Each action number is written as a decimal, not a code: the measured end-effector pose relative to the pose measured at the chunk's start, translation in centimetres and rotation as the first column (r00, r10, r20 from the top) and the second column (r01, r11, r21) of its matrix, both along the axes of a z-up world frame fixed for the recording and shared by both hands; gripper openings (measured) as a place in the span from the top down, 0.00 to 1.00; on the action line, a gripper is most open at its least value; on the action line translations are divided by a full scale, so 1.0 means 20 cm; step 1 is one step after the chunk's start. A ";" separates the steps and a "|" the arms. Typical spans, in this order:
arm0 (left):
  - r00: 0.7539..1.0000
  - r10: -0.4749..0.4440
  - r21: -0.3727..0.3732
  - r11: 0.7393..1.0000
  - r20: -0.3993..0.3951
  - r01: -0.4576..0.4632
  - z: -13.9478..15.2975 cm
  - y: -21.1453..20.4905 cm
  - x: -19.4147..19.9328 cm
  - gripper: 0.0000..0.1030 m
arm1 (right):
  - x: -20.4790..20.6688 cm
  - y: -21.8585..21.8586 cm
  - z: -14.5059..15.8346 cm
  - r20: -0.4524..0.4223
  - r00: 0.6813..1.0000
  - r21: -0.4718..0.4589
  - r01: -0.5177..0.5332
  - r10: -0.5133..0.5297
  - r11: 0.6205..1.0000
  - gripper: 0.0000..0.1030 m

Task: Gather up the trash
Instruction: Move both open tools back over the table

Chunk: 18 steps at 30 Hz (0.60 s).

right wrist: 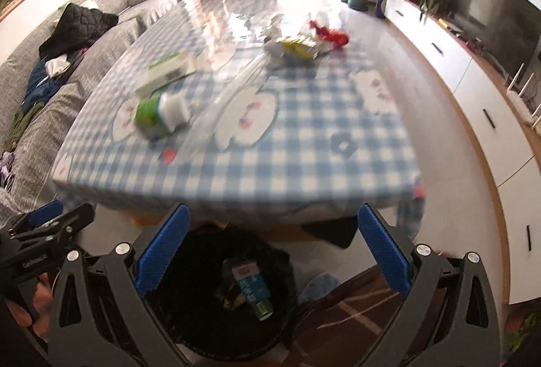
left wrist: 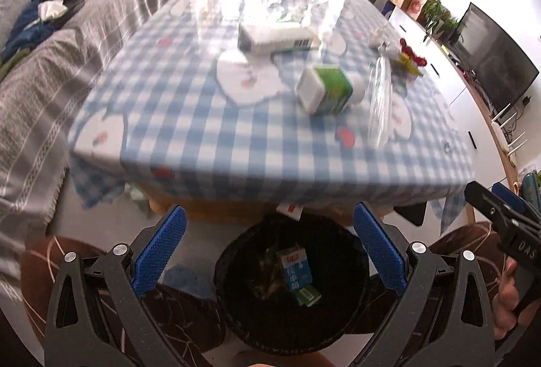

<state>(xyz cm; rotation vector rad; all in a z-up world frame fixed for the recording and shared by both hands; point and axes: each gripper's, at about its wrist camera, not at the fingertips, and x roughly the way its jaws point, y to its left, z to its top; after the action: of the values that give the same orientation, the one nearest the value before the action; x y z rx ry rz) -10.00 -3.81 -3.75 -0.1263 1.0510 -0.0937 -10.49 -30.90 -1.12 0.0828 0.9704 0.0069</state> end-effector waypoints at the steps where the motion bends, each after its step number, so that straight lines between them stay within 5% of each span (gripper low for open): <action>1: 1.000 0.002 0.001 1.000 0.006 -0.002 0.02 0.00 0.03 0.06 | 0.02 -0.02 0.02 0.003 1.000 -0.002 0.010 -0.010 1.000 0.07; 18: 1.000 -0.014 -0.018 1.000 0.020 0.015 0.18 0.01 0.53 0.06 | 0.46 -0.36 0.13 0.025 0.993 -0.026 0.117 -0.116 0.993 0.09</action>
<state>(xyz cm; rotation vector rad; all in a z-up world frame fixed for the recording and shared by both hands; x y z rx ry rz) 0.55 -3.64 -0.23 -0.1339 1.0313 -0.1174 -1.34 -38.11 1.52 0.1137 0.9408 -0.1129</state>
